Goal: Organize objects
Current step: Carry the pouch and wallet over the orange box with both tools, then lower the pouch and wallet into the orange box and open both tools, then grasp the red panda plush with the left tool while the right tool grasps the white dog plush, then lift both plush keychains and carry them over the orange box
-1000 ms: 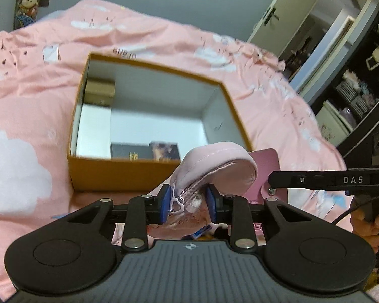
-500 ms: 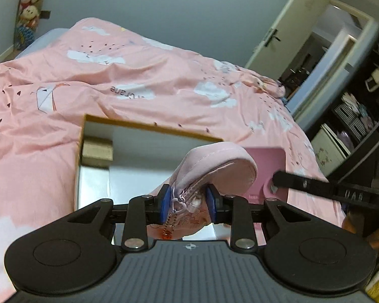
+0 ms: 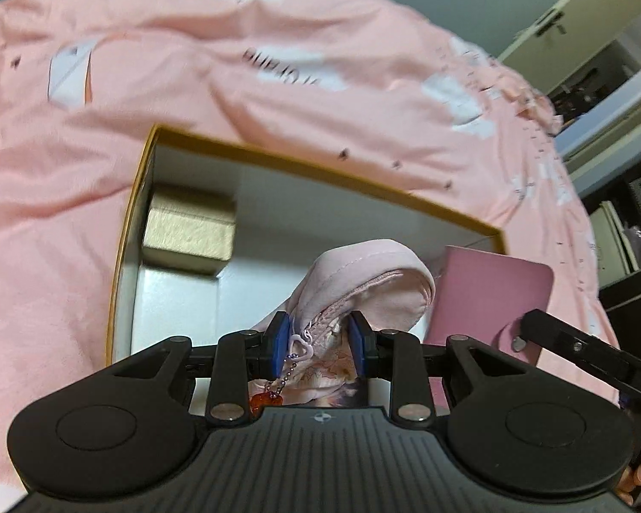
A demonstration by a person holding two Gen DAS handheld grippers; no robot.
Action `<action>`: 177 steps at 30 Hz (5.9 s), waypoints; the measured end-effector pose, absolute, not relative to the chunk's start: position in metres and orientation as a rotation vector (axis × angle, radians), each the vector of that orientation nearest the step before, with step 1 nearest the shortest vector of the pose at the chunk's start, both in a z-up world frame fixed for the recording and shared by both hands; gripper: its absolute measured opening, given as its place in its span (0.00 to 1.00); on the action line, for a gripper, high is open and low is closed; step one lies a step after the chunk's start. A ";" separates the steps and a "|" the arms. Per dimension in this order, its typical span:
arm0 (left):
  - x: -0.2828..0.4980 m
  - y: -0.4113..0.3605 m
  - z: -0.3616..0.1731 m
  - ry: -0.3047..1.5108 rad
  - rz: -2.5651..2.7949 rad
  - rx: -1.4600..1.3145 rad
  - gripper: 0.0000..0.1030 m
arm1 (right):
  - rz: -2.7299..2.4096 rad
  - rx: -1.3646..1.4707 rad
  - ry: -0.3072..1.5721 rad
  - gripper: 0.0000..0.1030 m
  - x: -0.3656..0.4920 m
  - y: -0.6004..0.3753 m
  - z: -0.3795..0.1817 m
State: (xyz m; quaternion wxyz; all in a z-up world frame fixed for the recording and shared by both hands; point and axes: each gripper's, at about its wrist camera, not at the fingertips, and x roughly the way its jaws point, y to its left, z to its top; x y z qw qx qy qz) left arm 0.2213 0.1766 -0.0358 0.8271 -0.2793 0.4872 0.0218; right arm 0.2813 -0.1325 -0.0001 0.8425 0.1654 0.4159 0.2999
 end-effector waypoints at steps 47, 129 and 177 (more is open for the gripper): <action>0.209 0.170 -0.023 0.997 0.194 -0.259 0.34 | 0.772 0.586 1.101 0.17 0.342 -0.065 -0.062; 0.078 0.024 -0.113 1.381 -0.031 -0.718 0.80 | 0.462 -0.090 1.167 0.56 0.091 -0.174 -0.096; 0.057 0.074 -0.078 1.231 0.080 -0.415 0.63 | 0.485 -0.185 0.943 0.54 0.101 -0.128 -0.074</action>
